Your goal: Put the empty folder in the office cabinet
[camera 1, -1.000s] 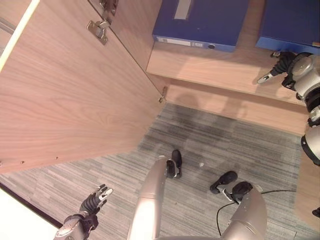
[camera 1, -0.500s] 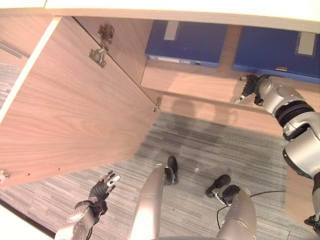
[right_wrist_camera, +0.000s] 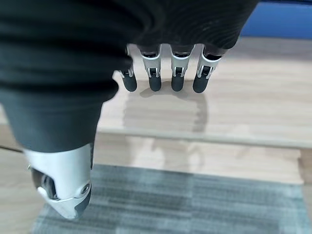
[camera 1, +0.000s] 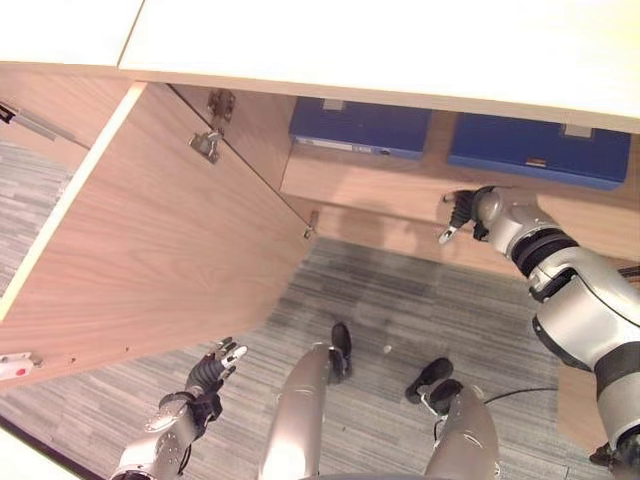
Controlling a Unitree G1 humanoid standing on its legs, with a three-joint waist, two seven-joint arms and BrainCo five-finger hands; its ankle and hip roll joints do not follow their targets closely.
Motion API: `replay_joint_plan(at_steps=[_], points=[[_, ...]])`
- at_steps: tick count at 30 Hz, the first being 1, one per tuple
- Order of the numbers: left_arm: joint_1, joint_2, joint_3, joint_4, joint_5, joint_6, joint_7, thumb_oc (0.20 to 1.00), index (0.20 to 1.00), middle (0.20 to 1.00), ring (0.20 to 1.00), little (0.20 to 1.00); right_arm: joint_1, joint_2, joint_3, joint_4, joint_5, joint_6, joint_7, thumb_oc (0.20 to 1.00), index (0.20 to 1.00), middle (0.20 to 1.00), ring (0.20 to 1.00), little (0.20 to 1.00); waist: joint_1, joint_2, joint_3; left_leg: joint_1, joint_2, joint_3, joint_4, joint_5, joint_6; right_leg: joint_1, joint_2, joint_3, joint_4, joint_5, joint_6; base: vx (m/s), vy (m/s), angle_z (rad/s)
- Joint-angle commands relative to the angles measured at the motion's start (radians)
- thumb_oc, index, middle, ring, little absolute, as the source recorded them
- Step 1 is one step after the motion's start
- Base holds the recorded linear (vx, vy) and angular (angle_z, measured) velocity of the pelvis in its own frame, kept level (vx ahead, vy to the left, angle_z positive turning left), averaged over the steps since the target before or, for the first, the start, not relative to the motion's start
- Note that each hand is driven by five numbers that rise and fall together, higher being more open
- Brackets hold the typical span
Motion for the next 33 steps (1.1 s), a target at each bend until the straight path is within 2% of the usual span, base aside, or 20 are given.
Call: replay_joint_plan(at_steps=[1, 3, 7, 10, 14, 16, 19, 25, 31, 33], points=[[-0.016, 0.023, -0.001, -0.01, 0.02, -0.013, 0.006, 1.0, 1.0, 1.0, 1.0, 1.0, 0.087, 0.108, 0.013, 0.063, -0.047, -0.031, 0.089, 1.0, 1.0, 1.0, 1.0, 1.0, 0.006, -0.02, 0.07, 0.008, 0.021, -0.054, -0.074, 0.044, -0.052, 0.099, -0.029, 0.047, -0.193, 0.191, 0.14, 0.02, -0.025, -0.03], [-0.044, -0.004, -0.017, 0.042, 0.023, -0.015, 0.01, 1.0, 1.0, 1.0, 1.0, 1.0, 0.131, 0.167, -0.009, 0.115, -0.111, -0.035, 0.053, 1.0, 1.0, 1.0, 1.0, 1.0, -0.002, -0.035, 0.069, 0.093, 0.019, -0.049, -0.15, 0.072, -0.061, 0.18, 0.002, 0.034, -0.271, 0.219, 0.149, 0.05, -0.042, -0.03], [-0.077, -0.028, -0.029, 0.122, 0.039, -0.015, 0.01, 1.0, 1.0, 1.0, 1.0, 1.0, 0.196, 0.229, -0.064, 0.161, -0.106, -0.03, 0.025, 1.0, 1.0, 1.0, 1.0, 1.0, -0.011, -0.051, 0.061, 0.185, 0.003, -0.039, -0.232, 0.103, -0.07, 0.262, 0.028, 0.009, -0.339, 0.245, 0.158, 0.06, -0.038, -0.06], [-0.105, -0.05, -0.065, 0.166, 0.091, -0.013, -0.02, 1.0, 1.0, 1.0, 1.0, 1.0, 0.308, 0.272, -0.175, 0.192, 0.023, -0.024, -0.029, 1.0, 1.0, 1.0, 1.0, 1.0, -0.031, -0.06, 0.039, 0.285, -0.015, -0.037, -0.335, 0.141, -0.082, 0.354, 0.065, -0.016, -0.424, 0.269, 0.166, 0.05, -0.036, 0.01], [-0.119, -0.085, -0.087, 0.24, 0.137, -0.014, -0.038, 1.0, 1.0, 1.0, 1.0, 1.0, 0.394, 0.302, -0.264, 0.227, 0.136, -0.035, -0.092, 1.0, 1.0, 1.0, 1.0, 1.0, -0.046, -0.067, 0.019, 0.364, -0.026, -0.028, -0.428, 0.179, -0.086, 0.412, 0.099, -0.025, -0.499, 0.295, 0.172, 0.02, -0.001, -0.02], [-0.144, -0.128, -0.077, 0.359, 0.199, -0.016, -0.048, 1.0, 1.0, 1.0, 1.0, 1.0, 0.505, 0.329, -0.36, 0.264, 0.226, -0.046, -0.143, 1.0, 1.0, 1.0, 1.0, 1.0, -0.077, -0.083, -0.032, 0.439, -0.026, -0.015, -0.537, 0.226, -0.095, 0.467, 0.154, -0.029, -0.597, 0.306, 0.172, 0.06, -0.019, -0.16], [-0.153, -0.151, -0.067, 0.43, 0.234, -0.02, -0.051, 1.0, 1.0, 1.0, 1.0, 1.0, 0.561, 0.331, -0.404, 0.283, 0.26, -0.055, -0.175, 1.0, 1.0, 1.0, 1.0, 1.0, -0.089, -0.09, -0.059, 0.475, -0.021, -0.006, -0.584, 0.248, -0.103, 0.494, 0.178, -0.029, -0.635, 0.308, 0.17, 0.04, -0.005, -0.1], [-0.151, -0.221, -0.031, 0.604, 0.345, -0.035, -0.069, 1.0, 1.0, 1.0, 1.0, 1.0, 0.752, 0.333, -0.508, 0.311, 0.296, -0.085, -0.222, 1.0, 1.0, 1.0, 1.0, 1.0, -0.117, -0.104, -0.146, 0.599, -0.032, 0.026, -0.627, 0.223, -0.095, 0.59, 0.201, -0.008, -0.691, 0.306, 0.172, 0.12, 0.046, -0.13], [-0.137, -0.254, -0.064, 0.598, 0.408, -0.047, -0.082, 1.0, 1.0, 1.0, 1.0, 1.0, 0.854, 0.328, -0.56, 0.33, 0.283, -0.089, -0.229, 1.0, 1.0, 1.0, 1.0, 1.0, -0.132, -0.102, -0.2, 0.655, -0.052, 0.016, -0.637, 0.195, -0.083, 0.645, 0.187, -0.011, -0.69, 0.298, 0.18, 0.08, 0.088, 0.01], [-0.128, -0.265, -0.087, 0.566, 0.424, -0.049, -0.087, 1.0, 1.0, 1.0, 1.0, 1.0, 0.887, 0.323, -0.601, 0.34, 0.29, -0.095, -0.247, 1.0, 1.0, 1.0, 1.0, 1.0, -0.132, -0.093, -0.223, 0.677, -0.077, -0.004, -0.637, 0.176, -0.069, 0.667, 0.164, -0.014, -0.675, 0.297, 0.191, 0.06, 0.167, 0.09]])
